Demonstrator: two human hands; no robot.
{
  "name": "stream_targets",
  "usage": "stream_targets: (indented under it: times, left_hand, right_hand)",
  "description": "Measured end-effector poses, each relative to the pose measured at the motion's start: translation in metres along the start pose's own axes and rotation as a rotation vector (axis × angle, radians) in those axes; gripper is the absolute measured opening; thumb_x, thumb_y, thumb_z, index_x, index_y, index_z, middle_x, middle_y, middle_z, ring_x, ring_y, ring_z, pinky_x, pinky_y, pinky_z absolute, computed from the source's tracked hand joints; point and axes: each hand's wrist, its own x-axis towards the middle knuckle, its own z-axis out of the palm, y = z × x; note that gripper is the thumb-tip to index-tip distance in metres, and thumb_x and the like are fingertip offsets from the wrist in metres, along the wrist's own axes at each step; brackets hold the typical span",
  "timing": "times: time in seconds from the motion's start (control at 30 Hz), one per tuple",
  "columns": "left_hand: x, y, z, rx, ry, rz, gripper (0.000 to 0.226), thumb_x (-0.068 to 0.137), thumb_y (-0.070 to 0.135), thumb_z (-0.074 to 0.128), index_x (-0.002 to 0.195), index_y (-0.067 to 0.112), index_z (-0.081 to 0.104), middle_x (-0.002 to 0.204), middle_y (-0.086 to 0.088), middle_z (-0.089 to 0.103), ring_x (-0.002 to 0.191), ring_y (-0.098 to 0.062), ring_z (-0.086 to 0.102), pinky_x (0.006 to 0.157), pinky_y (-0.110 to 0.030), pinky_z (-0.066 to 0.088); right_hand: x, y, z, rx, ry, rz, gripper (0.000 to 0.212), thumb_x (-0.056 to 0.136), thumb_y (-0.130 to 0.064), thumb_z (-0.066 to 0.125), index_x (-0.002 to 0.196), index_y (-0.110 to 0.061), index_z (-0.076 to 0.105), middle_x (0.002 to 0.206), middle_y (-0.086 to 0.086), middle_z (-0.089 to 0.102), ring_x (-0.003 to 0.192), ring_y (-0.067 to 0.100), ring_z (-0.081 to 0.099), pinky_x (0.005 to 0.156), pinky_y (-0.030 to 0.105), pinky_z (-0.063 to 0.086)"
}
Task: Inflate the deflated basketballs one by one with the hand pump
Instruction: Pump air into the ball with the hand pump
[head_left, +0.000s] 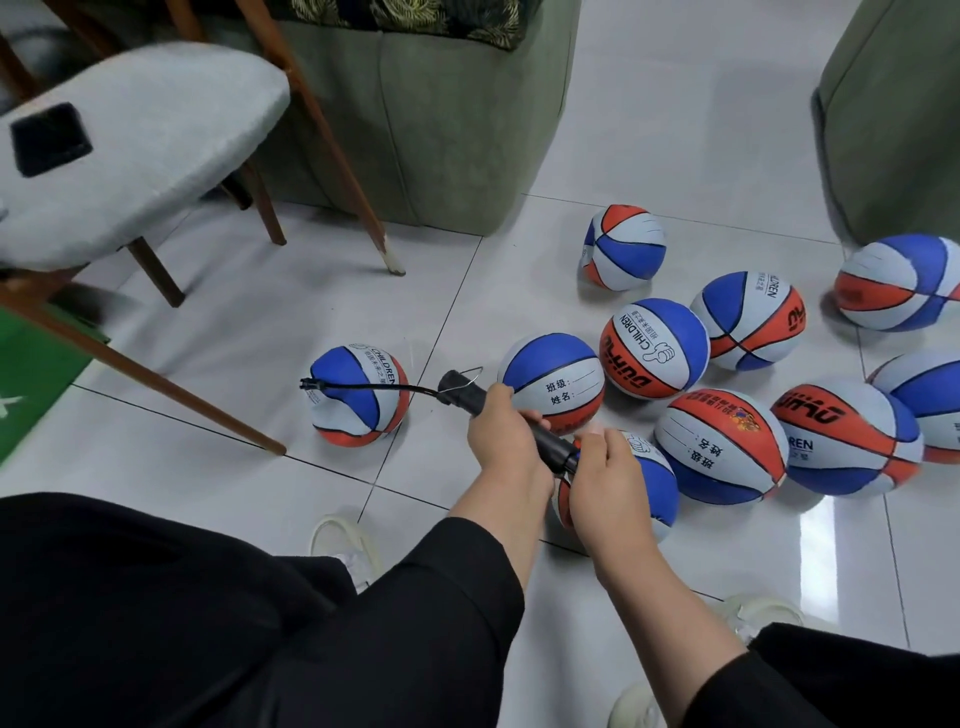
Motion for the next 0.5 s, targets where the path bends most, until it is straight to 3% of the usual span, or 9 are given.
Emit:
stream_targets:
  times: [0.13, 0.2, 0.3, 0.5]
  left_hand:
    - [0.001, -0.002, -0.005, 0.082, 0.012, 0.071, 0.029, 0.094, 0.012, 0.062, 0.122, 0.009, 0.056, 0.072, -0.004, 0.058, 0.049, -0.016, 0.055, 0.050, -0.025, 0.052]
    - [0.005, 0.000, -0.008, 0.071, 0.007, 0.046, 0.032, 0.095, 0.017, 0.067, 0.124, 0.008, 0.058, 0.074, -0.005, 0.060, 0.050, -0.017, 0.058, 0.050, -0.026, 0.053]
    - [0.010, 0.007, -0.010, 0.057, 0.021, -0.026, 0.027, 0.096, 0.028, 0.071, 0.114, 0.010, 0.062, 0.070, -0.005, 0.065, 0.049, -0.019, 0.059, 0.052, -0.027, 0.055]
    - [0.006, 0.014, -0.004, 0.130, -0.017, -0.106, 0.020, 0.094, 0.028, 0.074, 0.099, 0.011, 0.064, 0.073, -0.004, 0.061, 0.054, -0.017, 0.059, 0.055, -0.027, 0.056]
  right_hand:
    - [-0.003, 0.009, -0.003, 0.029, 0.024, 0.067, 0.032, 0.104, -0.036, 0.041, 0.090, -0.013, 0.058, 0.078, 0.014, 0.060, 0.074, 0.030, 0.054, 0.068, 0.040, 0.046]
    - [-0.004, 0.011, -0.009, 0.000, 0.013, 0.085, 0.033, 0.106, -0.034, 0.040, 0.090, -0.012, 0.058, 0.072, 0.010, 0.055, 0.067, 0.024, 0.049, 0.064, 0.036, 0.040]
    - [-0.005, 0.012, -0.013, -0.027, 0.006, 0.077, 0.033, 0.106, -0.033, 0.038, 0.085, -0.011, 0.053, 0.066, 0.002, 0.047, 0.063, 0.018, 0.043, 0.060, 0.034, 0.034]
    - [-0.005, 0.010, -0.010, -0.023, -0.007, 0.043, 0.031, 0.107, -0.035, 0.038, 0.097, -0.015, 0.060, 0.082, 0.006, 0.061, 0.076, 0.021, 0.053, 0.067, 0.033, 0.042]
